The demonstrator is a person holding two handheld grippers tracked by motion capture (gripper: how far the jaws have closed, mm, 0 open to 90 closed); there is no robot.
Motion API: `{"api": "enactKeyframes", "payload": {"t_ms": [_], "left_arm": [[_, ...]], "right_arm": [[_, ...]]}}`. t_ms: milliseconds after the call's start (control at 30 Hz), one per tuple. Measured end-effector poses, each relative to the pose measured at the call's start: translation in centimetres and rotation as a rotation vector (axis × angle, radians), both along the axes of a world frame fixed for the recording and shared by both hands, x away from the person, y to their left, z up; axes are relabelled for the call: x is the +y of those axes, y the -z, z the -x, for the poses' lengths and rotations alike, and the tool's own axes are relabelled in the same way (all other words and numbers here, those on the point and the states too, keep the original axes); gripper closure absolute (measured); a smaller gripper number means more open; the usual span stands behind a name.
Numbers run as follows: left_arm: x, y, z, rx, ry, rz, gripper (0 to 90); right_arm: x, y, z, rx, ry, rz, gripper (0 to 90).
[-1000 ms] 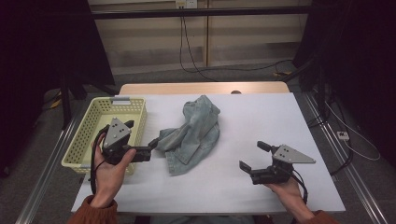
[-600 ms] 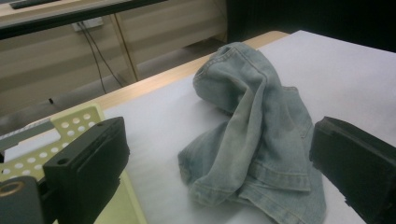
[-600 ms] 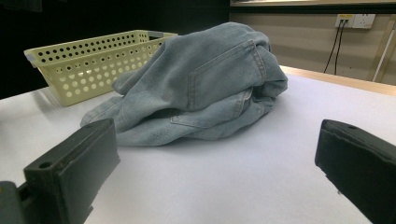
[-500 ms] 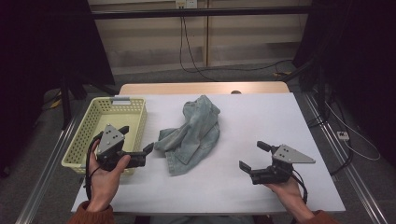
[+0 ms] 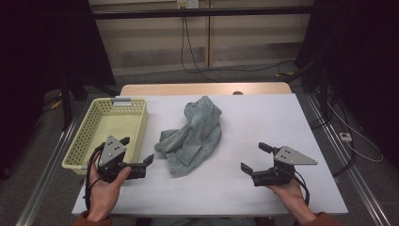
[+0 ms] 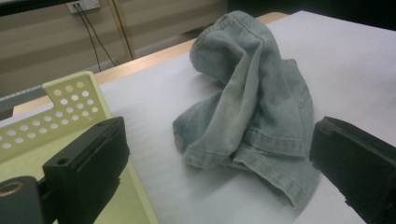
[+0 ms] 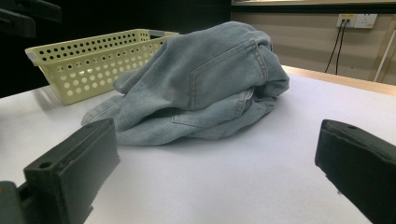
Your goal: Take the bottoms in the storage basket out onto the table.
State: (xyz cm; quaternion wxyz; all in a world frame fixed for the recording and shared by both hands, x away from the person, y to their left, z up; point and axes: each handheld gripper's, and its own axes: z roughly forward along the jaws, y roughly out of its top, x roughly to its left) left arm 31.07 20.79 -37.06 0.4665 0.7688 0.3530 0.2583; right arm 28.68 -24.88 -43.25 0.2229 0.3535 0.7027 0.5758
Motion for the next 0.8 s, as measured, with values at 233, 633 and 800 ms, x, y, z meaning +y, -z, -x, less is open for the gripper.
{"api": "enactKeyframes", "payload": {"t_ms": [233, 633, 800], "left_arm": [[0.2, 1.0, 0.2, 0.024, 0.001, -0.018, 4.4], [0.6, 2.6, 0.6, 0.063, 0.007, -0.020, 4.3], [0.8, 3.3, 0.9, 0.041, 0.020, -0.003, 4.5]], "right_arm": [[0.0, 0.0, 0.0, 0.001, -0.002, 0.000, 0.0], [0.1, 0.0, 0.0, 0.005, -0.003, -0.002, 0.0], [0.1, 0.0, 0.0, 0.004, -0.003, -0.002, 0.0]]}}
